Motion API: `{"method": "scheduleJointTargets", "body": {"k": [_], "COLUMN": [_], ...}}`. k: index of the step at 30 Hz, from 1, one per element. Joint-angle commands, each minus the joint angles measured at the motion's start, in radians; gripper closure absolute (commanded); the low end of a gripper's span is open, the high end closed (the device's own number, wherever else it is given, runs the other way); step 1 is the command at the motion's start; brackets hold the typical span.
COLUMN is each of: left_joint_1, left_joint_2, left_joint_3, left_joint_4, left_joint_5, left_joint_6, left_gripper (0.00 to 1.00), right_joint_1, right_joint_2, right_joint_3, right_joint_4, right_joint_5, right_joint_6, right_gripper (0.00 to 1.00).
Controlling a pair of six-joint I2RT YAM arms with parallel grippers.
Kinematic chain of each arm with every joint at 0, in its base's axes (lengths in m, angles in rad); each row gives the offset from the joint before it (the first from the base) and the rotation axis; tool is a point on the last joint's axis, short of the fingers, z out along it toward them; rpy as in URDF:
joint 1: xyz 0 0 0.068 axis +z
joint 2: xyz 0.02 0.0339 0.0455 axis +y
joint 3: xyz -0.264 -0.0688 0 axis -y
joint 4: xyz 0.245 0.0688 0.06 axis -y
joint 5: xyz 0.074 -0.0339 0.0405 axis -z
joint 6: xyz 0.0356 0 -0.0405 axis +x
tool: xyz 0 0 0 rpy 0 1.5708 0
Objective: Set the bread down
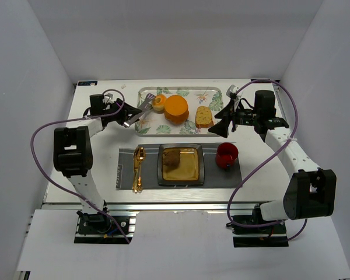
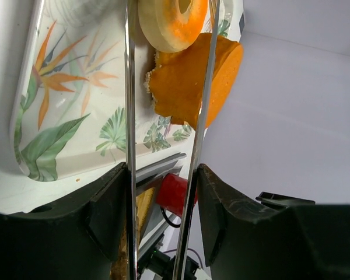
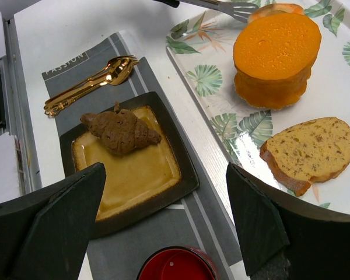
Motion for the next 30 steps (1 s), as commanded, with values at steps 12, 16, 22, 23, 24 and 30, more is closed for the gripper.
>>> {"method": "scheduleJointTargets", "body": {"k": [12,16,22,23,24,30], "left_joint_1": [-0.073,-0.073,-0.070,-0.067,-0.066,-0.052], "left_joint_2": [0.035,0.013,-0.042,-0.052,-0.065,-0.209], "left_joint_3": [0.143,0.135,0.123,0.121,0.114,0.060], "left_joint_4": [-0.179,-0.214,-0.213,-0.211,-0.205,-0.193], "left_joint_5": [0.019,0.004,0.022,0.022,0.025,0.032], "left_joint_6": [0.123,0.152,0.165,0.163,0.162,0.157], "left_gripper": [0.56,0.69,0.84,0.87,0.88,0.95], "right_joint_1": [-0.007,-0.009,-0.009,-0.009,-0.009,-0.012], "right_joint_2": [-0.016,-0.017,-0.024,-0.027,-0.030,-0.042], "right_joint_3": [0.005,0.000,0.000,-0.003,-0.003,-0.010], "right_joint_4": [0.053,0.056,0.058,0.058,0.058,0.053], "right_joint_5": [-0.007,-0.009,-0.010,-0.010,-0.010,-0.012], "right_joint_6": [0.019,0.020,0.022,0.022,0.022,0.022], "right_gripper": [0.11,0.11,0.11,0.11,0.11,0.11]}}
